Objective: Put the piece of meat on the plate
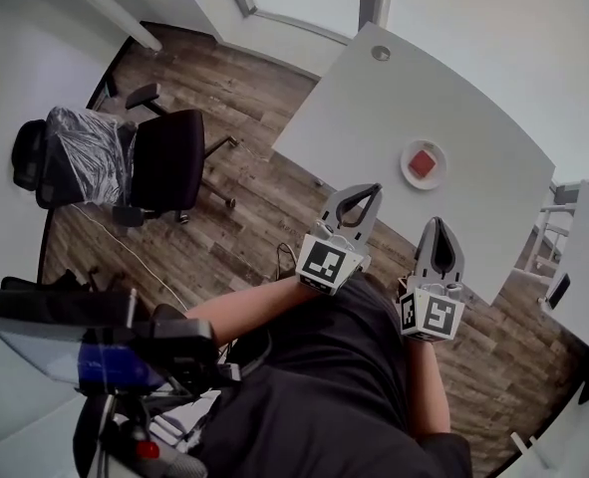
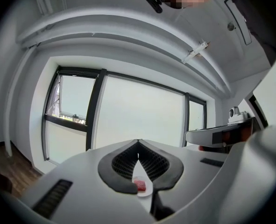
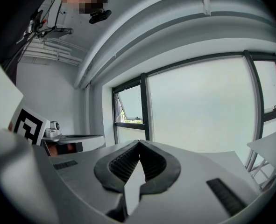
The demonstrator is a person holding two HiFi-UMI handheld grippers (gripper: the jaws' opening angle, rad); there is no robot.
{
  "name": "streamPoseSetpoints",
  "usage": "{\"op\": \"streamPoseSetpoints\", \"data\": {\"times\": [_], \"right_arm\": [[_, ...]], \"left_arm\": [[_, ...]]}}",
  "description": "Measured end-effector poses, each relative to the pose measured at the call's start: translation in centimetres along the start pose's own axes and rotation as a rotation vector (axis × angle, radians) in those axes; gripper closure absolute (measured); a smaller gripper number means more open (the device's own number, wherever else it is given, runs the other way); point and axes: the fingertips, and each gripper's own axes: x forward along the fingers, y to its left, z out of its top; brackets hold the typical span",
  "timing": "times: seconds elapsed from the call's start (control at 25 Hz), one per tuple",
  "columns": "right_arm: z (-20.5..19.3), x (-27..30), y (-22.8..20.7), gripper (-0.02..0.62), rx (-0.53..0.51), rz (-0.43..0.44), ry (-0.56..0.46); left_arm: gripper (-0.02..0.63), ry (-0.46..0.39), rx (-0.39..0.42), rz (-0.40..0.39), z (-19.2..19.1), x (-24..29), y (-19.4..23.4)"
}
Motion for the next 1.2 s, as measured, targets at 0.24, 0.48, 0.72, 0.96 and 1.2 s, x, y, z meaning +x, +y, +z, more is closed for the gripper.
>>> {"op": "streamPoseSetpoints", "data": {"times": [0.24,0.48,0.72,0.96,1.2], "right_arm": [[0.5,-1.0,-0.8,0.589,-0.022,-0.034,-0.010],[0.9,-1.7,-1.6,0.589,-0.014,-0.062,-0.021],[3.7,-2.0,-2.1,0.589,0.014,-0.074,-0.081],[7.0,-3.1,-1.5,0.589,-0.074,-0.081,-0.155],[8.8,-4.2,-0.7,0.589,0.001,-0.055,-0.185]], "left_arm": [[0.600,0.008,-0.015,-0.033,-0.8,0.2,-1.2],[0.600,-0.016,-0.049,-0.054,-0.5,0.5,-1.9],[0.600,-0.031,-0.079,-0.080,0.7,1.2,-1.9],[0.600,-0.117,-0.060,-0.114,5.3,0.5,-2.5],[0.600,-0.192,-0.044,-0.085,8.6,-1.5,-2.2]]}}
